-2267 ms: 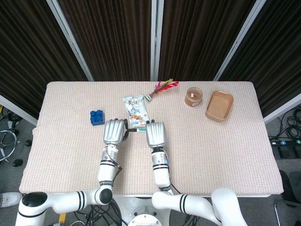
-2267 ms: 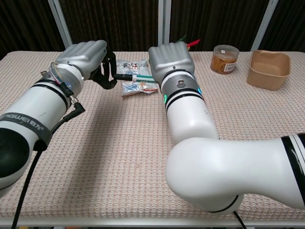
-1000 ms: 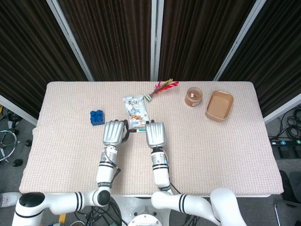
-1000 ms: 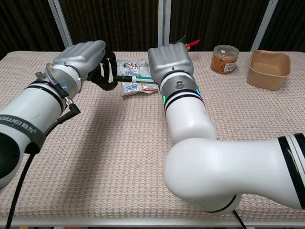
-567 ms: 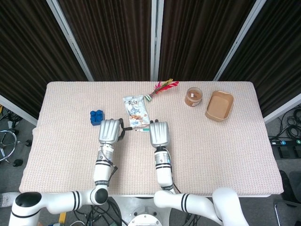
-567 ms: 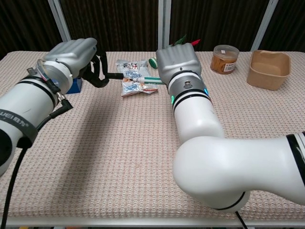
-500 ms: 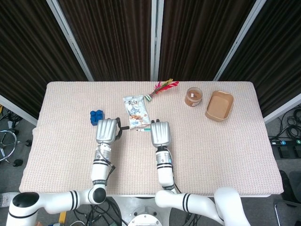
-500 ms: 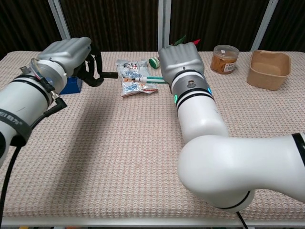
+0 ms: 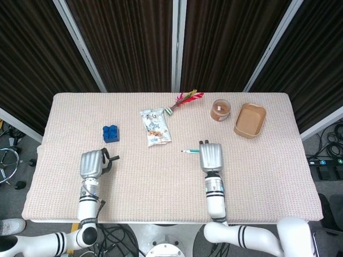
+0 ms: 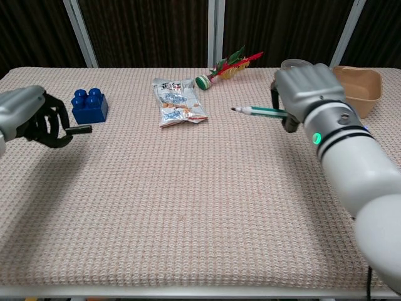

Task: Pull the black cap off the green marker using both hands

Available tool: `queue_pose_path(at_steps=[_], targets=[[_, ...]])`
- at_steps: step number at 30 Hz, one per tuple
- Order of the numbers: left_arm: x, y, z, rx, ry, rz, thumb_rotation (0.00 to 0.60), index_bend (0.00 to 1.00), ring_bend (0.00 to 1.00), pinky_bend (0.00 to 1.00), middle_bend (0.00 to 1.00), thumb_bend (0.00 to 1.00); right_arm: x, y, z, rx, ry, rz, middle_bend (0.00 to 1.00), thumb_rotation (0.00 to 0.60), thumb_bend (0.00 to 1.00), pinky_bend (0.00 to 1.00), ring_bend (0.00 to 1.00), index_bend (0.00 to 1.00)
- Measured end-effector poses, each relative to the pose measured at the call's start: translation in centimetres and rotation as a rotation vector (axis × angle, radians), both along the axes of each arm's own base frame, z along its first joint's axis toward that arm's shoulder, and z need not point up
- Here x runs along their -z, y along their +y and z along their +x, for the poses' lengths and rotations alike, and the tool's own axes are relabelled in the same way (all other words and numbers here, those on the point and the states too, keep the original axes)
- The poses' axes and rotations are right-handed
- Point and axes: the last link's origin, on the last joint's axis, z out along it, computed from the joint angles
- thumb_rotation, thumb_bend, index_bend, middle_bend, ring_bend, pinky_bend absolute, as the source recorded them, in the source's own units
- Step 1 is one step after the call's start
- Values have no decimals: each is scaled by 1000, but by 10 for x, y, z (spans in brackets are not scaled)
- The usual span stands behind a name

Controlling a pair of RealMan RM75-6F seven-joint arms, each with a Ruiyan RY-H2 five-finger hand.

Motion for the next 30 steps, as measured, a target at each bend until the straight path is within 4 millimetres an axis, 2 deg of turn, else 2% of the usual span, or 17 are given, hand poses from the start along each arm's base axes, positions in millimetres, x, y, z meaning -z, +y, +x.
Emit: queue_pose_path(at_steps=[3,5,7,8,10,12,16,18,19,20,21,22,23,24,26,30], targets=[[9,-8,-14,-23,2,-26,600,581,533,586,603,390,-1,10,-23,36,-8,27,552,600,268,881,808,582],[17,-10,-19,-22,-2,-49,600,505,462,526,531,310,2,14,-30,53,-19,51,489,600,176,881,802,465],[23,-11,-19,-12,-17,-69,600,375,373,446,438,229,6,16,-35,60,-20,78,390,600,84,881,781,295],[26,-11,-18,0,-27,-81,600,286,303,385,362,185,7,17,-36,61,-21,87,329,600,50,882,756,209],[26,-11,-16,20,-36,-87,600,214,233,321,273,147,6,18,-35,55,-33,92,243,600,15,877,685,110],[22,-11,-13,45,-47,-75,600,188,199,276,223,123,4,19,-33,43,-52,85,189,600,1,862,604,71],[6,-14,-10,70,-60,-19,600,186,194,250,217,104,-12,25,-27,5,-101,48,180,600,0,845,568,65],[-7,-18,-8,76,-72,21,600,187,191,239,216,98,-23,31,-26,-18,-122,28,175,600,0,744,504,64],[-14,-21,-8,83,-74,41,600,187,181,224,213,96,-32,36,-26,-40,-136,16,159,600,0,606,415,66],[-23,-25,-8,97,-72,69,600,186,161,194,204,95,-40,40,-27,-59,-141,8,128,600,0,419,282,66],[-30,-29,-10,112,-64,89,600,186,146,174,195,95,-47,43,-30,-80,-142,3,100,600,0,285,186,63],[-36,-33,-12,129,-50,106,600,186,127,148,179,94,-58,49,-36,-108,-136,0,47,600,0,108,60,51],[-45,-41,-18,153,-24,127,600,186,111,125,161,94,-67,53,-42,-128,-127,-1,24,600,0,46,19,41],[-51,-48,-24,172,1,138,600,186,105,116,153,94,-76,57,-50,-147,-118,-2,4,600,0,2,0,22],[-63,-69,-42,203,72,144,600,184,98,98,142,94,-96,69,-70,-176,-106,-9,0,600,0,0,0,3],[-79,-113,-86,178,182,122,600,183,97,86,141,95,-114,95,-108,-134,-151,-20,0,600,1,0,0,0]])
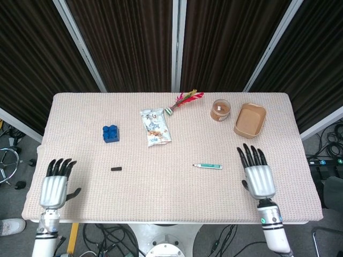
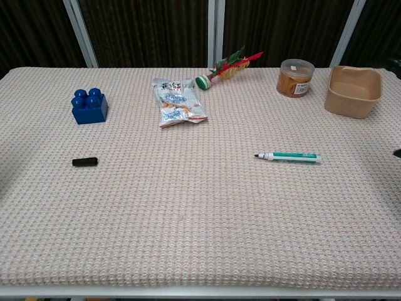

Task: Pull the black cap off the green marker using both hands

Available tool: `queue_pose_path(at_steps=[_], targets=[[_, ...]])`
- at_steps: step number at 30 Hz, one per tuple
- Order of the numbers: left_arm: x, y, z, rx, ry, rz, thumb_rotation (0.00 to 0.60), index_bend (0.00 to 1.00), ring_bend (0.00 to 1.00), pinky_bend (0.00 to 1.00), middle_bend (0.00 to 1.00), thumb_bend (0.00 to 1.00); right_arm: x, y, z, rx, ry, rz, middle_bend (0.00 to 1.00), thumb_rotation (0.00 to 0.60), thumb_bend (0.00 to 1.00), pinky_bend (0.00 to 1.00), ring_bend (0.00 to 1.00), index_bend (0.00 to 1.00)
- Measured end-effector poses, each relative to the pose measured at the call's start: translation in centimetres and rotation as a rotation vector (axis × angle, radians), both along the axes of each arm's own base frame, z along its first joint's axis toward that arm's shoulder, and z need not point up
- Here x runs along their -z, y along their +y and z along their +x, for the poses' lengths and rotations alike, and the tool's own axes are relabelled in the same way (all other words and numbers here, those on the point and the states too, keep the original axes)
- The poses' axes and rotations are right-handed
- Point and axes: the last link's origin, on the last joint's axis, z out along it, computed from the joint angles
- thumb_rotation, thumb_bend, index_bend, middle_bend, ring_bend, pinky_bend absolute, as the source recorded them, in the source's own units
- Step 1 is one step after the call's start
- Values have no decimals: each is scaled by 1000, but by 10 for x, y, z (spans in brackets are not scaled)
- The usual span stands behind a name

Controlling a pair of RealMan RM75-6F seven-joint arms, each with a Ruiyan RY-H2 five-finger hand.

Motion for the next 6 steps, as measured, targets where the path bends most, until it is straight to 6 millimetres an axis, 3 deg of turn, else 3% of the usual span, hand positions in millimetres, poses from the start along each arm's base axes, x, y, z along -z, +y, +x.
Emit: queue_pose_path(at_steps=[2,6], targets=[[-7,-18,-15,-29,5,7,600,183,97,85,141,94,-3,12,-17,24,-28,-7,0,600,4,0,0,0],[-18,-37,-27,-45,-24,27,600,183,97,85,141,82,-3,26,-38,23,-49,-25,0,600,6,0,0,0]])
